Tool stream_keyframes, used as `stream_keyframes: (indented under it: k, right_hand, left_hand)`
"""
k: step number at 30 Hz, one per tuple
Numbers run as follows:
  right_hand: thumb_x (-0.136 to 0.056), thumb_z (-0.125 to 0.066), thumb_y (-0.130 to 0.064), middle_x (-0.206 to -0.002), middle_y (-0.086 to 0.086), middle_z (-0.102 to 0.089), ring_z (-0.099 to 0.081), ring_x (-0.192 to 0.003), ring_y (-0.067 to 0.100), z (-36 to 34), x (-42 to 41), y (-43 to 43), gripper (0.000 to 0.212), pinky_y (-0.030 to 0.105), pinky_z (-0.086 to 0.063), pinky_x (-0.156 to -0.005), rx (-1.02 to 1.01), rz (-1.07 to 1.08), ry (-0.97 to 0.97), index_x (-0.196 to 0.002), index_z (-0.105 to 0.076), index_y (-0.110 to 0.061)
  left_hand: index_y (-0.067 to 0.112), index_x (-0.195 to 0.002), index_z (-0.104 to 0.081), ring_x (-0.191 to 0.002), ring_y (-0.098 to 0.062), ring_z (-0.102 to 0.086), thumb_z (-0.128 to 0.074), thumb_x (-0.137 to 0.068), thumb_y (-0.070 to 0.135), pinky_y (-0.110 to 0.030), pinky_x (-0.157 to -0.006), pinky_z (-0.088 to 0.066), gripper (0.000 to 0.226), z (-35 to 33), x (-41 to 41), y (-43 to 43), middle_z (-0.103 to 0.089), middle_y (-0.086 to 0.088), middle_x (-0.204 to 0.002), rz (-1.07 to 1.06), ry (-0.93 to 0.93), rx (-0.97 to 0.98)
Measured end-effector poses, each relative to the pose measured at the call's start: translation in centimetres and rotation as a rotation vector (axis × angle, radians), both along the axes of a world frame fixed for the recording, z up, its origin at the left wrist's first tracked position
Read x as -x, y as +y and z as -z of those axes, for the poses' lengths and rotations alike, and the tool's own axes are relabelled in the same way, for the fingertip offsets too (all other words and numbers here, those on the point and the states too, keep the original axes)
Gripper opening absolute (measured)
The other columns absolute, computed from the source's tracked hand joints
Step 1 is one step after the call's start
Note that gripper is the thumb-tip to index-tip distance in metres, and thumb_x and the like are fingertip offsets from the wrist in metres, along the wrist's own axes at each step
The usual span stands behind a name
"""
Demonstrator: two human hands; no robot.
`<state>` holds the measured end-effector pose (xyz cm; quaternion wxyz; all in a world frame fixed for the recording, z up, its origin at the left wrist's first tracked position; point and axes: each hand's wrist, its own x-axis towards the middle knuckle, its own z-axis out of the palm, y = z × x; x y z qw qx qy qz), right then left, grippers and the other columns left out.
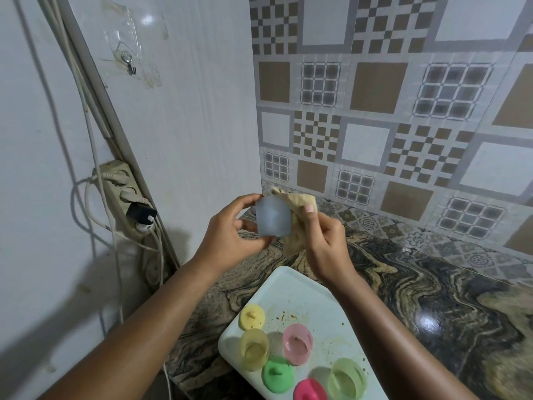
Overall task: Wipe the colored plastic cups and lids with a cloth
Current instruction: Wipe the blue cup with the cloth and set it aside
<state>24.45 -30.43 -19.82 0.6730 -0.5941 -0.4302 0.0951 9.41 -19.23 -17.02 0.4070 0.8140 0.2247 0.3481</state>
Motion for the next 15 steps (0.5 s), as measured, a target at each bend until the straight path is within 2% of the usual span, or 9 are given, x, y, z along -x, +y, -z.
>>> stream_keyframes:
  k: [2,4,6,7,9,11,13,15]
  right_hand:
    - [-0.103,-0.037,-0.053,-0.056,0.014,-0.055,-0.044,-0.051,0.026,0.1,0.2,0.0,0.065,0.042,-0.033,-0.049,0.045,0.005,-0.034,-0.067,-0.057,-0.002]
    - [-0.104,-0.038,-0.049,-0.053,0.009,-0.053,-0.044,-0.05,0.016,0.0,-0.1,-0.1,0.059,0.039,-0.032,-0.048,0.064,0.013,-0.047,-0.063,-0.055,-0.011]
    - [-0.105,-0.038,-0.048,-0.054,0.012,-0.054,-0.046,-0.05,0.014,0.1,-0.4,-0.3,0.058,0.037,-0.033,-0.048,0.084,0.02,-0.075,-0.063,-0.056,-0.012]
    - [-0.105,-0.038,-0.048,-0.054,0.01,-0.053,-0.045,-0.051,0.012,0.2,-0.5,-0.3,0.058,0.035,-0.033,-0.049,0.098,0.02,-0.093,-0.064,-0.056,-0.011]
    - [-0.106,-0.038,-0.048,-0.055,0.005,-0.052,-0.043,-0.051,0.01,0.5,-0.6,-0.4,0.057,0.034,-0.033,-0.049,0.151,0.028,-0.151,-0.066,-0.057,-0.011]
    - [-0.108,-0.042,-0.038,-0.052,-0.003,-0.048,-0.04,-0.048,0.004,0.7,-0.6,-0.6,0.049,0.026,-0.031,-0.048,0.181,0.037,-0.201,-0.064,-0.054,-0.024]
    - [-0.109,-0.043,-0.029,-0.049,-0.009,-0.043,-0.041,-0.045,0.004,0.9,-0.7,-0.5,0.048,0.018,-0.027,-0.047,0.215,0.057,-0.217,-0.061,-0.047,-0.031]
    - [-0.109,-0.042,-0.029,-0.048,-0.009,-0.043,-0.044,-0.043,0.003,1.4,-1.0,-0.1,0.051,0.015,-0.028,-0.045,0.269,0.061,-0.177,-0.059,-0.046,-0.022]
  left_hand:
    - [0.03,-0.14,-0.053,-0.09,-0.002,-0.074,-0.093,-0.068,0.013,-0.006,-0.083,-0.048,0.084,-0.2,0.0,0.0,-0.064,0.014,-0.129,0.032,0.032,0.042]
    - [0.034,-0.142,-0.053,-0.094,-0.006,-0.074,-0.089,-0.074,0.024,-0.023,-0.087,-0.057,0.078,-0.3,0.0,0.1,-0.068,0.017,-0.122,0.082,0.05,0.121]
    - [0.038,-0.134,-0.06,-0.095,-0.016,-0.076,-0.078,-0.084,0.03,-0.043,-0.077,-0.063,0.053,-0.4,-0.1,0.2,-0.069,0.012,-0.122,0.089,0.025,0.212]
    - [0.037,-0.125,-0.066,-0.091,-0.019,-0.076,-0.073,-0.089,0.027,-0.046,-0.071,-0.064,0.038,-0.4,-0.2,0.3,-0.068,0.006,-0.124,0.078,0.009,0.221]
    - [0.028,-0.109,-0.071,-0.081,-0.021,-0.077,-0.069,-0.094,0.017,-0.043,-0.06,-0.063,0.018,-0.2,-0.6,0.4,-0.069,-0.001,-0.117,0.025,0.016,0.179]
    - [0.019,-0.101,-0.072,-0.07,-0.019,-0.076,-0.069,-0.094,0.01,-0.032,-0.05,-0.058,0.012,-0.1,-0.9,0.8,-0.071,0.0,-0.107,-0.024,0.066,0.094]
    - [0.016,-0.097,-0.072,-0.061,-0.019,-0.074,-0.071,-0.092,0.009,-0.02,-0.048,-0.052,0.009,0.5,-1.1,1.5,-0.072,0.002,-0.1,-0.038,0.137,0.027]
    - [0.018,-0.095,-0.072,-0.058,-0.016,-0.071,-0.073,-0.092,0.013,-0.019,-0.054,-0.051,0.007,1.8,-1.3,2.5,-0.073,0.006,-0.093,-0.04,0.23,-0.055]
